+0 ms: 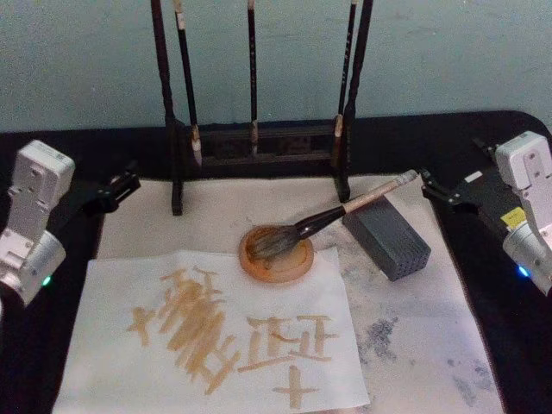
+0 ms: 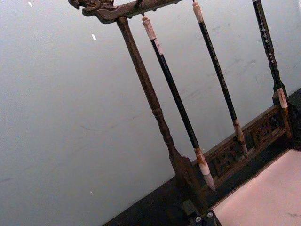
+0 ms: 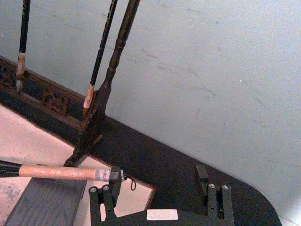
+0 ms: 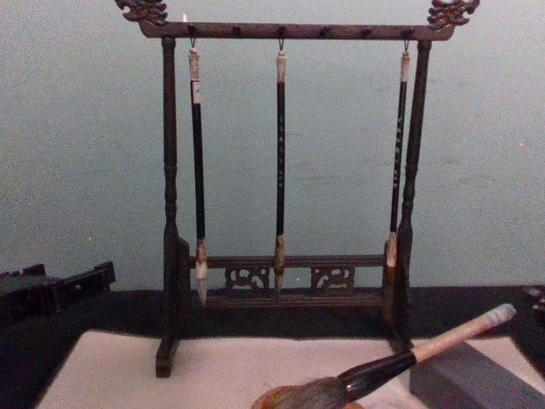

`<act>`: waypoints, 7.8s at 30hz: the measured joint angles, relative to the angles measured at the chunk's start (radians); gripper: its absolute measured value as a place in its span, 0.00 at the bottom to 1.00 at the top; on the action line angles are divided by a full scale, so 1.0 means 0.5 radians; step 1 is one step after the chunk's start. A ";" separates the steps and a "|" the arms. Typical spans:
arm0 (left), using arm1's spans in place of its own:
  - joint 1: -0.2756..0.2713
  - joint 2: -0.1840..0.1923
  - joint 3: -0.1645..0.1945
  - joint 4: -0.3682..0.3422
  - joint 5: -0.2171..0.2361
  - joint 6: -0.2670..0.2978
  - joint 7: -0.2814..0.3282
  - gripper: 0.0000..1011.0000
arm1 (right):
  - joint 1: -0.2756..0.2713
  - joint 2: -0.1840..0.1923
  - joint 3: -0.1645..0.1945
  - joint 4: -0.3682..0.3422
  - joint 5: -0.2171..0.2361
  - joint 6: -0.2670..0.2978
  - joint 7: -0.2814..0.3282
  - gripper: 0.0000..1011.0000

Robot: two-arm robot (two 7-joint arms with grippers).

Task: Pick up the brush from the inkstone, write on the paper, then place the brush back to its original position.

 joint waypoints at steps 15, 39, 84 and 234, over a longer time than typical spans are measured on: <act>0.000 0.000 0.000 0.000 0.000 0.000 0.000 0.99 | 0.000 0.000 0.000 0.000 0.000 0.000 0.000 0.99; 0.000 0.000 0.000 0.000 0.000 0.000 0.000 0.99 | 0.000 0.000 0.000 0.000 0.000 0.000 0.000 0.99; 0.000 0.000 0.000 0.000 0.000 0.000 0.000 0.99 | -0.295 -0.215 0.394 -0.065 0.827 -0.102 0.624 0.99; 0.000 0.000 0.000 0.000 0.000 0.000 0.000 0.99 | 0.260 -0.660 0.237 0.921 2.319 0.481 1.094 0.43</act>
